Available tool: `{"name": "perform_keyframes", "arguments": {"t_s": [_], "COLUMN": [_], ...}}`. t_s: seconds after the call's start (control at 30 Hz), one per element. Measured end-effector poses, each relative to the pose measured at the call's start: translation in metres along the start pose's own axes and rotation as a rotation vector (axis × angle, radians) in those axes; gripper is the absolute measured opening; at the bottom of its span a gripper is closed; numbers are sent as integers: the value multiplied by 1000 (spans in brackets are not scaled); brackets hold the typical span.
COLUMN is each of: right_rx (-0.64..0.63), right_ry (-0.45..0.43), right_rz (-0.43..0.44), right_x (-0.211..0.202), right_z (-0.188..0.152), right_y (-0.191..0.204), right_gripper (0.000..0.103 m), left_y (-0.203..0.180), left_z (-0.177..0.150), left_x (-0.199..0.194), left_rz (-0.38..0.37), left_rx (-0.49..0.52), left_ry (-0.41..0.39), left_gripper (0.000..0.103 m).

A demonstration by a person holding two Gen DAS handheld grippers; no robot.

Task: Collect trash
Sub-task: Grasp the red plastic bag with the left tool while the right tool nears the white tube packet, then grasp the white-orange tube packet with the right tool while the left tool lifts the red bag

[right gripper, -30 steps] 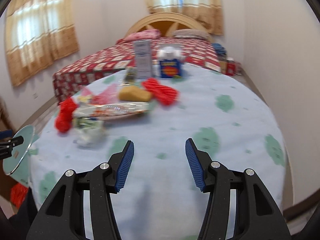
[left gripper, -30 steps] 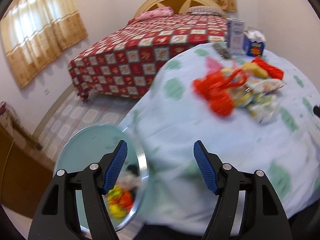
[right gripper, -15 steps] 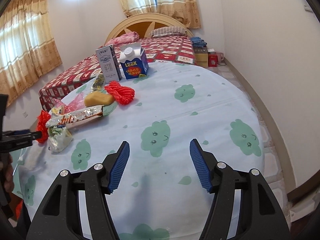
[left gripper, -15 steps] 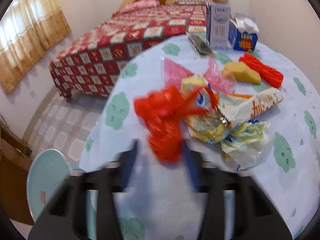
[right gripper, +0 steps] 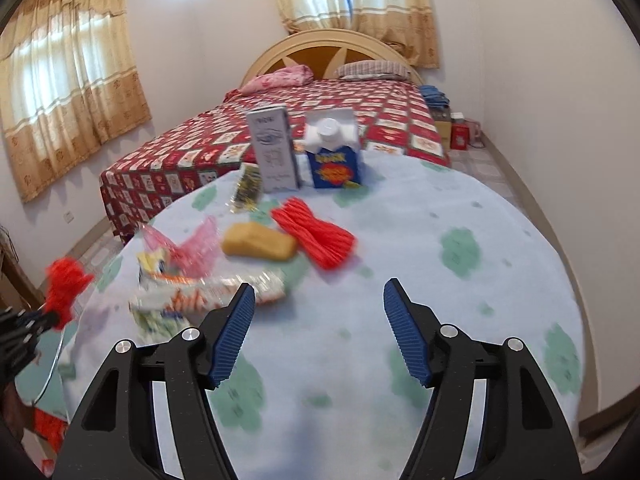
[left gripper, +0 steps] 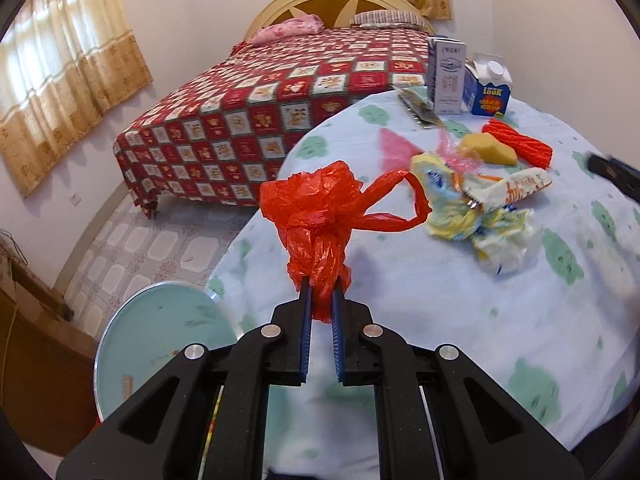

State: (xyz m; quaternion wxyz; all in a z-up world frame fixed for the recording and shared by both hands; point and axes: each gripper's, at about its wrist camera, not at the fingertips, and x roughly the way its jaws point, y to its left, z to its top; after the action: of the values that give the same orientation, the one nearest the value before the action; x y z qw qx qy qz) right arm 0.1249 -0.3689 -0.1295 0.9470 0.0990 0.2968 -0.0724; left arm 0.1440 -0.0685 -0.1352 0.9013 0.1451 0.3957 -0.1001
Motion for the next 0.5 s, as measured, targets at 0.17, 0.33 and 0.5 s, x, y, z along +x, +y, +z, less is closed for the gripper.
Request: {"name": "perform_keyframes", "arguments": {"t_s": [0.17,0.33,0.5], "right_rx": [-34,10,-27], "right_ry": [44,103,189], "right_rz": [-33,-93,-102], "right_x": [47,84,88], "right_z": [20,26,16], "right_y": [28,21,21], "right_gripper": [66,66,66], "left_y": [23,47,55], "left_z": [-17,-29,-37], "left_x": [-10,-8,-3], "left_rz": [27,39,38], "left_rx": [-9,-43,-49], "left_ry": [-5,15,32], "left_gripper": [9,10,10]}}
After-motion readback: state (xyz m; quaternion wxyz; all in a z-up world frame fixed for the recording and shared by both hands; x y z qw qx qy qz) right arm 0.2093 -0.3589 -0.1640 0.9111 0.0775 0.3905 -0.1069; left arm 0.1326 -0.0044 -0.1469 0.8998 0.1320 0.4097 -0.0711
